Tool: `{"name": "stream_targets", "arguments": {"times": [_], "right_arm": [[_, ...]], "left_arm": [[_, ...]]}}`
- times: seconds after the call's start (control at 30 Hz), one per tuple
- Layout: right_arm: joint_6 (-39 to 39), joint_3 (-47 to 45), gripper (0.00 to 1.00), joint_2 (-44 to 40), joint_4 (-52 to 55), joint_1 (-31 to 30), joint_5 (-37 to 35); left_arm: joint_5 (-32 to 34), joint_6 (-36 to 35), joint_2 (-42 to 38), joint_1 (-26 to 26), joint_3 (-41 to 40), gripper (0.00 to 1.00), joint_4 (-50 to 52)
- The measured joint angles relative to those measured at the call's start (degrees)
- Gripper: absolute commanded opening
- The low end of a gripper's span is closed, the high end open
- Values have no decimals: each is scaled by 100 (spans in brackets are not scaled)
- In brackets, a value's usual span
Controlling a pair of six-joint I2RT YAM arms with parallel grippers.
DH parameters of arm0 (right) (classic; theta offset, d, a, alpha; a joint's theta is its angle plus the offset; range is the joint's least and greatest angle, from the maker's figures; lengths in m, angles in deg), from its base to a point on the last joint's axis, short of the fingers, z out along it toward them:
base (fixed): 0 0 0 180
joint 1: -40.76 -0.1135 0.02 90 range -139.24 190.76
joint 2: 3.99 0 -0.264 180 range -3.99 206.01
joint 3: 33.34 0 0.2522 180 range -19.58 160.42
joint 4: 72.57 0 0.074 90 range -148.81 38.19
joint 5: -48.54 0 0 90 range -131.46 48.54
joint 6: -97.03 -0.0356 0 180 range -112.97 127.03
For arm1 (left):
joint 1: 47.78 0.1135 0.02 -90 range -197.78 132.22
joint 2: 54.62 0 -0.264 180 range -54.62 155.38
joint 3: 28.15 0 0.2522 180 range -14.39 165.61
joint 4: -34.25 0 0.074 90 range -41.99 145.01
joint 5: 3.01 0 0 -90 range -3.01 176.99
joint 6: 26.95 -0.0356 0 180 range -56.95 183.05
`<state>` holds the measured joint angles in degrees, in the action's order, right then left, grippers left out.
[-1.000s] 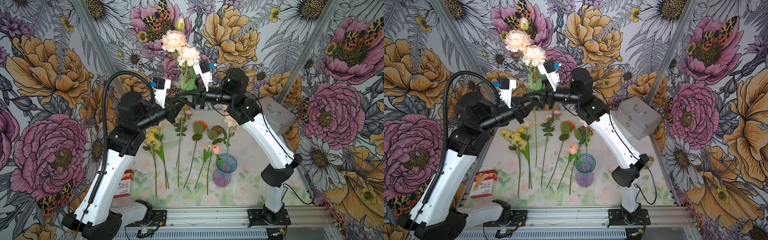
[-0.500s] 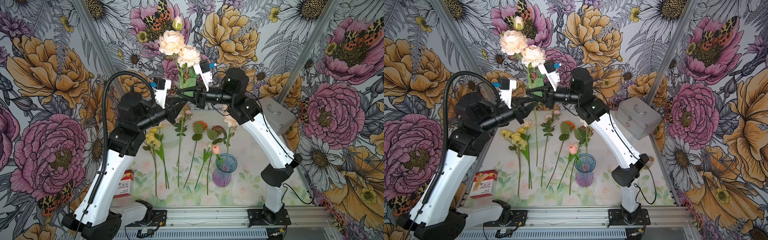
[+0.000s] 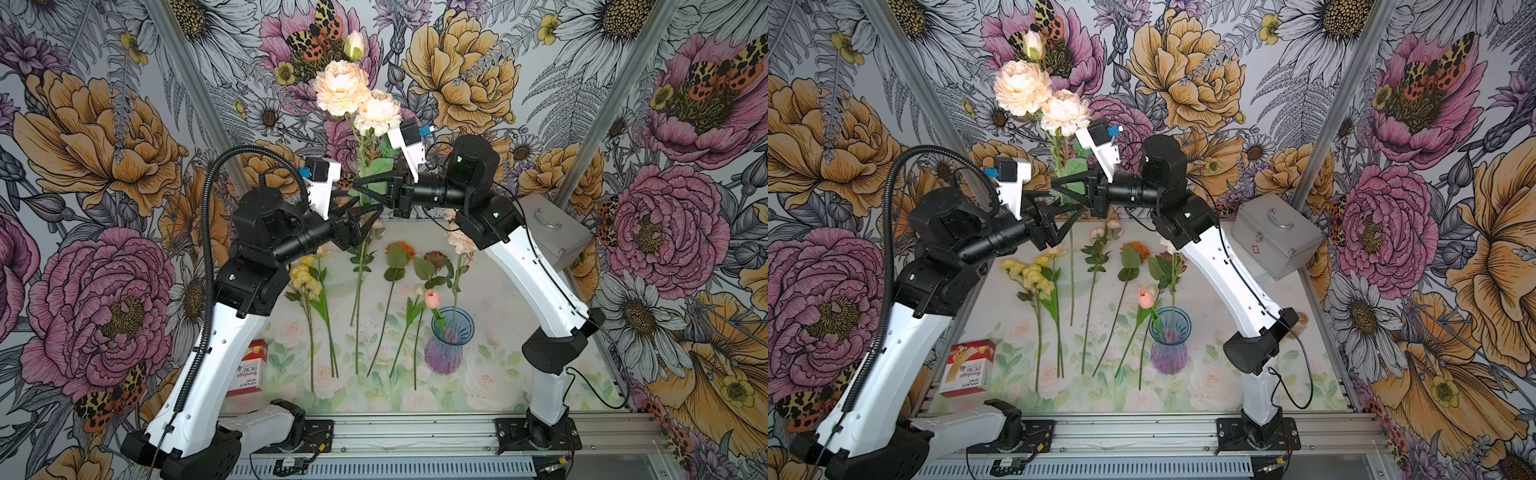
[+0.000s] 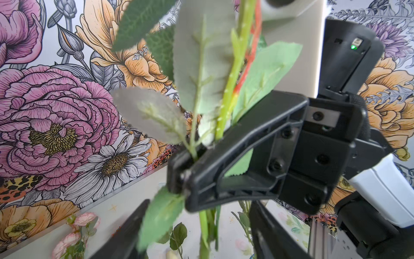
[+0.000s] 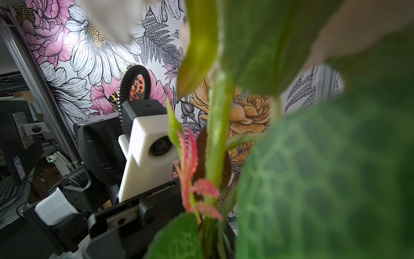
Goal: Place the pink flowers into the vase
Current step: Pick up the flower at the center of the board, then place the flower in the vase.
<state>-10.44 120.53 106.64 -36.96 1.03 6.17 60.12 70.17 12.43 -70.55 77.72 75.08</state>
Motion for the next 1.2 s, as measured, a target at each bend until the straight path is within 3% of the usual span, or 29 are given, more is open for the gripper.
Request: {"name": "stream_targets", "arguments": {"times": [0.17,0.53,0.9,1.2], "right_arm": [[61,-13,0,-114,59,125,-50],[83,-216,0,-1464,118,852,-221],[33,-573,0,-3150,396,1523,-501],[-96,-734,0,-3995,855,1871,-726]], "left_arm": [[214,-68,-404,138,-448,99,2],[474,151,-1102,1217,-1040,99,-2],[616,258,-804,1257,-1298,99,2],[608,343,-573,1257,-1296,99,4]]}}
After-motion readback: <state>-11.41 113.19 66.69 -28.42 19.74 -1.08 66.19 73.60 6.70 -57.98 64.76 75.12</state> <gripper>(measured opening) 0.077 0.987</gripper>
